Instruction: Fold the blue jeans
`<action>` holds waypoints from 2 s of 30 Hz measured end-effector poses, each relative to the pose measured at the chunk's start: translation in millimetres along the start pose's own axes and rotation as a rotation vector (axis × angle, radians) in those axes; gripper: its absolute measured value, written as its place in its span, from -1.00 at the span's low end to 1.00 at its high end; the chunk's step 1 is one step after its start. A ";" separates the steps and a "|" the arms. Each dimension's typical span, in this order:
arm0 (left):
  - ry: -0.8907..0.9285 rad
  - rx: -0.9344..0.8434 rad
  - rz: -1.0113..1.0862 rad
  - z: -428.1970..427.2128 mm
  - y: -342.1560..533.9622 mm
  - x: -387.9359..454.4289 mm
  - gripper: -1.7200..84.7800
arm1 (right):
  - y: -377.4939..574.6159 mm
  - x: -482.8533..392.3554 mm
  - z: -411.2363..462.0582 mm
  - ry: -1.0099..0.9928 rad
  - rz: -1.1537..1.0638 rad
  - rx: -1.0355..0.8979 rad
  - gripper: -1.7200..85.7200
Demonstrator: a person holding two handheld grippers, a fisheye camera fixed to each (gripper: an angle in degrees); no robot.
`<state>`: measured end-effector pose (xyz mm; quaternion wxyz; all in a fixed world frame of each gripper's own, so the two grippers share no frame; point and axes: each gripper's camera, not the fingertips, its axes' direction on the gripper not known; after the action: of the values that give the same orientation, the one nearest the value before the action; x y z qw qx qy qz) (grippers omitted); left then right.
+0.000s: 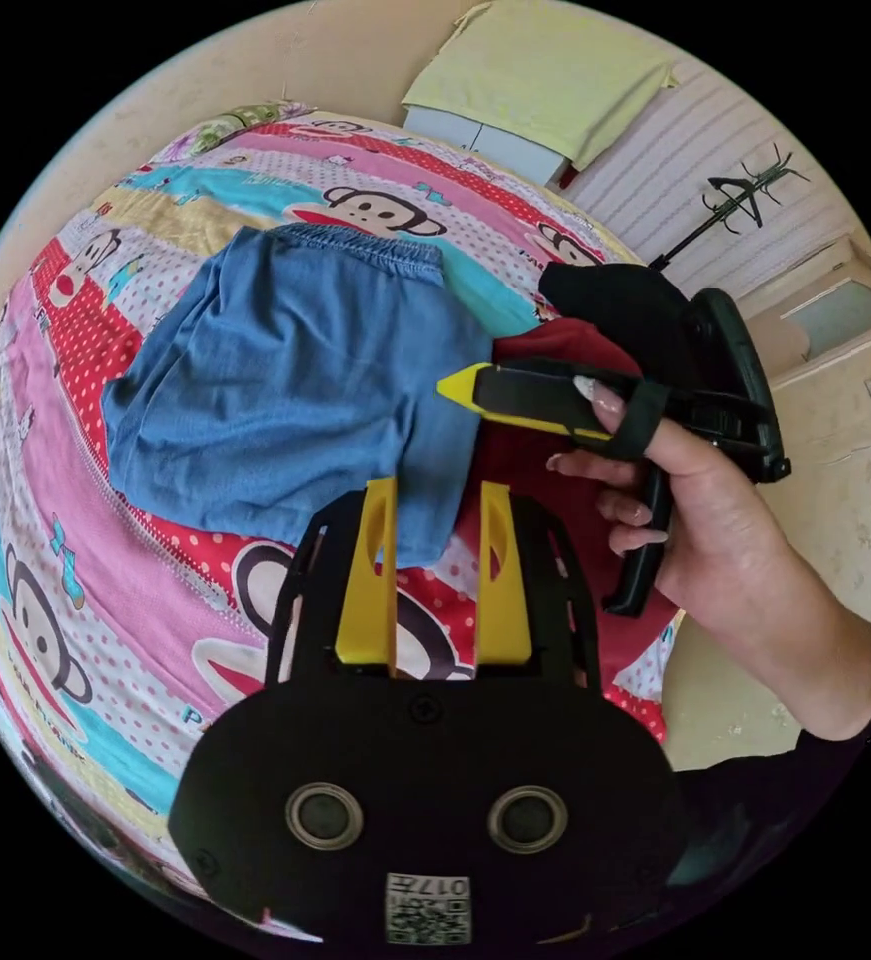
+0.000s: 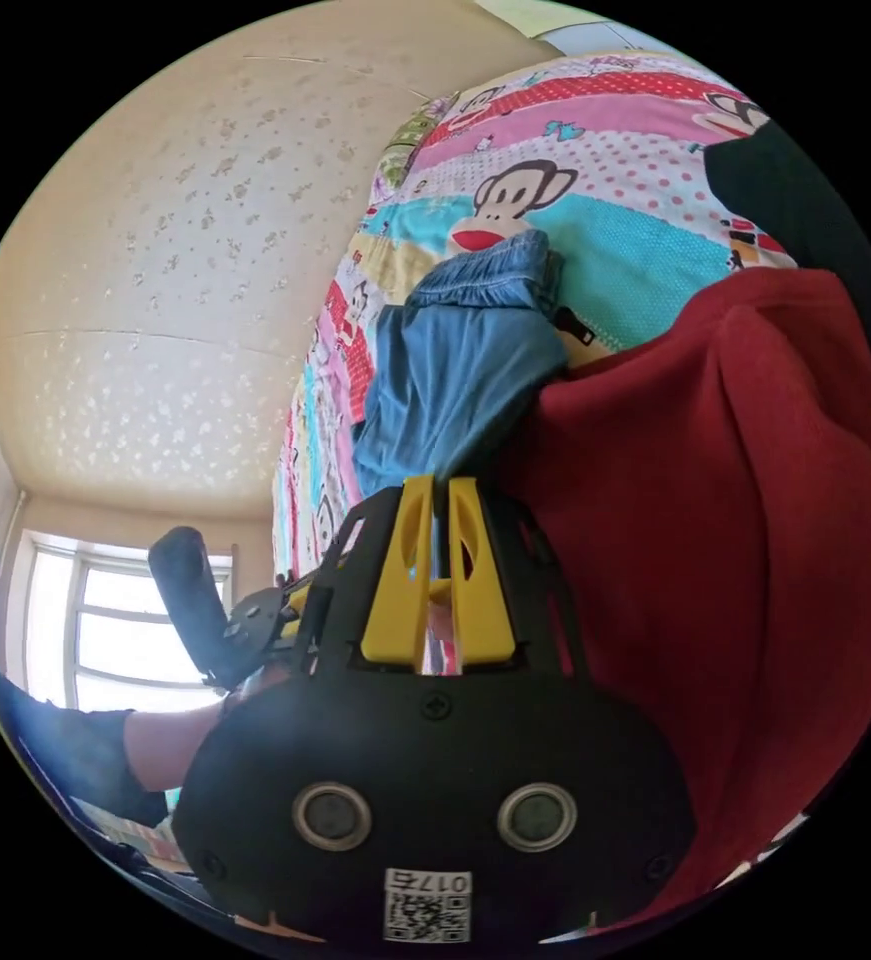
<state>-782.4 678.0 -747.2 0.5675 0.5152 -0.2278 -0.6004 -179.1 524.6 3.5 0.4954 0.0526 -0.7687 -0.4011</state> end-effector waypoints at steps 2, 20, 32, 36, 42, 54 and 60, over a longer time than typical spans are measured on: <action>-0.091 0.025 0.007 -12.1 9.8 10.7 -0.65 | 5.4 -17.4 -6.5 -0.080 -0.037 0.019 -0.88; -0.153 0.764 -0.265 -331.5 180.4 58.9 -0.97 | 138.8 -259.1 -133.4 -0.537 -0.623 0.137 -0.90; -0.046 0.972 -0.067 -446.2 446.0 145.6 -0.58 | 299.4 -395.5 -193.1 -0.871 -0.938 0.067 -0.91; 0.131 1.068 0.027 -458.8 538.2 158.1 -0.57 | 356.4 -455.1 -208.1 -0.863 -1.095 0.063 -0.91; 0.076 1.061 0.142 -444.8 575.9 180.9 -0.43 | 431.6 -503.9 -218.6 -0.817 -1.221 0.152 -0.90; 0.106 1.122 -0.299 -459.8 564.5 160.4 -0.77 | 550.9 -536.1 -187.5 -0.806 -1.363 0.037 -0.91; 0.400 1.227 -0.173 -484.9 590.5 129.5 -0.79 | 530.5 -486.4 -202.8 -1.133 -1.264 0.148 -0.93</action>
<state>-70.5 561.5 -464.1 0.1515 0.8641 -0.3768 -0.2974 396.9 999.6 46.3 -0.2859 0.2953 -0.7510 -0.5168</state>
